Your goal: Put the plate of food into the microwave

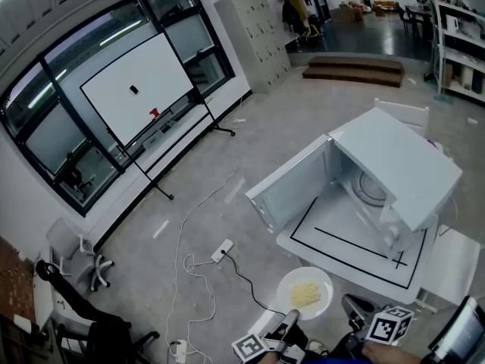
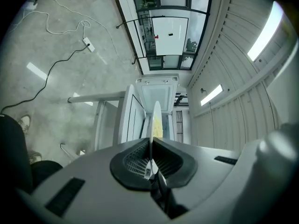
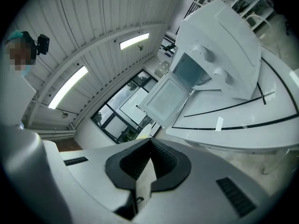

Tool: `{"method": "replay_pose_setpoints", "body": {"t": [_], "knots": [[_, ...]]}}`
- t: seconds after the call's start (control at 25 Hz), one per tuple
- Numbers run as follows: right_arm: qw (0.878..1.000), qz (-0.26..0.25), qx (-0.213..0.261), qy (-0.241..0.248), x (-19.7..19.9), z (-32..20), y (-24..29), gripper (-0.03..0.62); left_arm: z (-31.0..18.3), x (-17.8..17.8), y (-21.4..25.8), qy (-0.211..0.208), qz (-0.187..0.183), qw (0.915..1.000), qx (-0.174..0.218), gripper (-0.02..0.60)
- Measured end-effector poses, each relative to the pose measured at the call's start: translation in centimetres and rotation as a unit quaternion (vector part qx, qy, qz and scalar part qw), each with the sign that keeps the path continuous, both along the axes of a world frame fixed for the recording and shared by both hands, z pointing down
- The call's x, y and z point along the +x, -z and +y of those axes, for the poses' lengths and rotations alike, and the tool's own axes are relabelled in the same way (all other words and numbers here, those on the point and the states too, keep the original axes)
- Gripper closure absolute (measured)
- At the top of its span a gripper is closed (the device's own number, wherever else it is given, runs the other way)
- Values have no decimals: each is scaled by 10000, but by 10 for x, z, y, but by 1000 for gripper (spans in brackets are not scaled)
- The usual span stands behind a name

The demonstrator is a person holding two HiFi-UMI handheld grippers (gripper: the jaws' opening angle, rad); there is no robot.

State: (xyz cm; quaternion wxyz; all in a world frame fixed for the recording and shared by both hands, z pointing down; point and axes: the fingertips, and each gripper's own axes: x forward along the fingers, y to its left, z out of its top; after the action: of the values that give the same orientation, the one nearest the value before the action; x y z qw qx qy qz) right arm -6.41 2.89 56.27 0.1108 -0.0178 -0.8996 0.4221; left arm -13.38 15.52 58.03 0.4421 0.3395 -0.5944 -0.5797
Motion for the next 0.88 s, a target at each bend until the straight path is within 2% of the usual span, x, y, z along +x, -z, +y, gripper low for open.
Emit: {"method": "replay_pose_setpoints", "body": {"t": [0.36,0.88], "knots": [[9988,68,67,-470,4,-20,-5,594,-22,-8,-5,-404,52,9992,12,566],[9963,61,-49,-855,-39,-76,-7,594,-82,-61,5,-823,-100,9964,-189,566]]}}
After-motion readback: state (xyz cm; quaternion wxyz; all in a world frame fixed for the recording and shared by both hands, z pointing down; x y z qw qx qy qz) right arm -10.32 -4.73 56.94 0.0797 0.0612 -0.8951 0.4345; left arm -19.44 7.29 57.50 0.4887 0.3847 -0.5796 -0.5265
